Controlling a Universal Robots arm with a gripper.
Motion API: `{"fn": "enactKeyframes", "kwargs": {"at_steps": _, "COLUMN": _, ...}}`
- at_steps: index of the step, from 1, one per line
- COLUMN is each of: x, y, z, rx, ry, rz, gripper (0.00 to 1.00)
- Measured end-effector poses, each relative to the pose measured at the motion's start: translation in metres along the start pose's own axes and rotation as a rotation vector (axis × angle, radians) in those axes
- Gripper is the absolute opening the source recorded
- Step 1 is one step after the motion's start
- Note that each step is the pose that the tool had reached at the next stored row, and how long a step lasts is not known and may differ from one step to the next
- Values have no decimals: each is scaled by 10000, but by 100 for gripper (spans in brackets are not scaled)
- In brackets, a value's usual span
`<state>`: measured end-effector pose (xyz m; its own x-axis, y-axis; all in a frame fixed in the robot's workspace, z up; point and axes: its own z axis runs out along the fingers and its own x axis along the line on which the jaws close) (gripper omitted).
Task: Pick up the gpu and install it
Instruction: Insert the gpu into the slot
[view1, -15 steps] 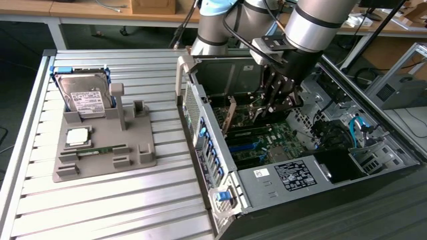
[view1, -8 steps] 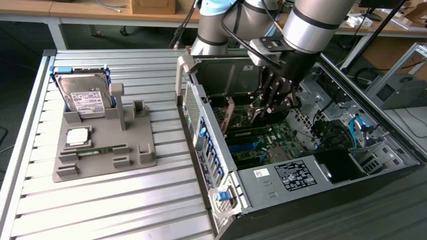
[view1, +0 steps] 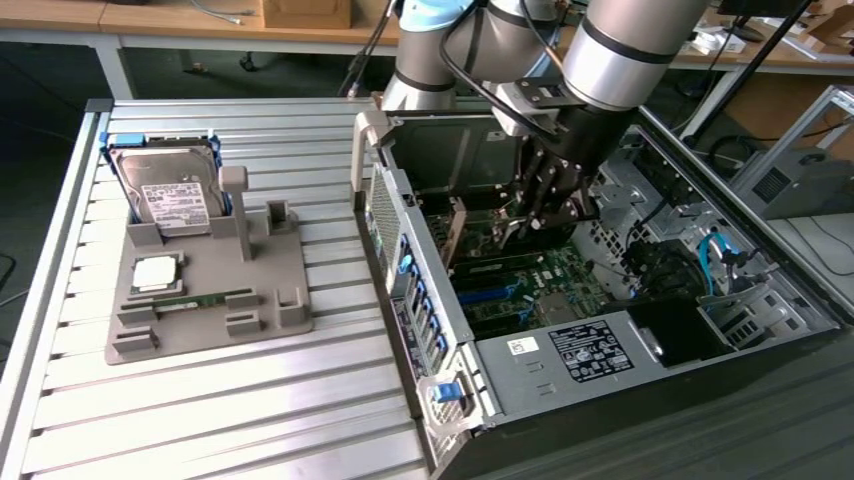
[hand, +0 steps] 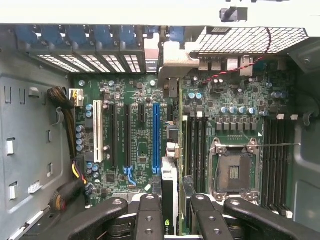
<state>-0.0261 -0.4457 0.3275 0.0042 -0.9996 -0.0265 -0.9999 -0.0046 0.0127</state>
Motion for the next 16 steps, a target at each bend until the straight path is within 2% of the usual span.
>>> {"fn": "enactKeyframes", "kwargs": {"at_steps": 16, "x": 39, "y": 28, "z": 90, "rx": 0, "ry": 1, "rz": -2, "gripper": 27}}
